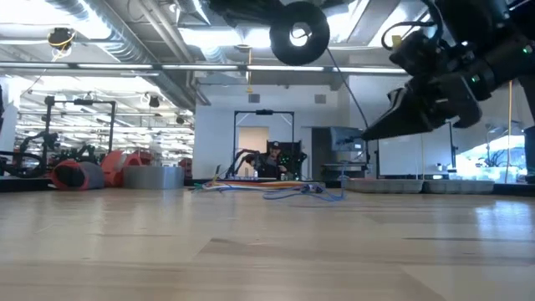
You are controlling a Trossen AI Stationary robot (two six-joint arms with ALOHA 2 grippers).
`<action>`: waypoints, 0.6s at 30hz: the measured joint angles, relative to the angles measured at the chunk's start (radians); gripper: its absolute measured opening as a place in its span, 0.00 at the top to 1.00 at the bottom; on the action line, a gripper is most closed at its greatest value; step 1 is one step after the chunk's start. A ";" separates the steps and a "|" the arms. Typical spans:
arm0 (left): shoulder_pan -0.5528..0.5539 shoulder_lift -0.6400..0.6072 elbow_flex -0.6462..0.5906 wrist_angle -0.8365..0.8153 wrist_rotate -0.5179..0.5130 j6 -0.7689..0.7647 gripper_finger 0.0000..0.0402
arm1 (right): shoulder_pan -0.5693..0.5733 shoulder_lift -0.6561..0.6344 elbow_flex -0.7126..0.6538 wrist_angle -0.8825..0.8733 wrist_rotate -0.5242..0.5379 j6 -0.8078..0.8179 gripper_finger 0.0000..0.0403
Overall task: Coil cords
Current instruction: Coil the blue wire on the black spool
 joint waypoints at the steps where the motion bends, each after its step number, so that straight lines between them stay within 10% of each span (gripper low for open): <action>1: 0.000 0.000 0.000 0.004 0.000 0.000 0.99 | 0.000 -0.001 -0.012 0.023 0.000 0.009 0.99; 9: 0.003 0.000 0.000 0.008 0.002 -0.003 1.00 | 0.000 -0.007 0.022 0.008 -0.010 0.095 0.89; 18: 0.003 0.000 0.000 -0.004 0.002 -0.008 1.00 | 0.000 -0.146 0.367 -0.582 -0.176 0.061 0.72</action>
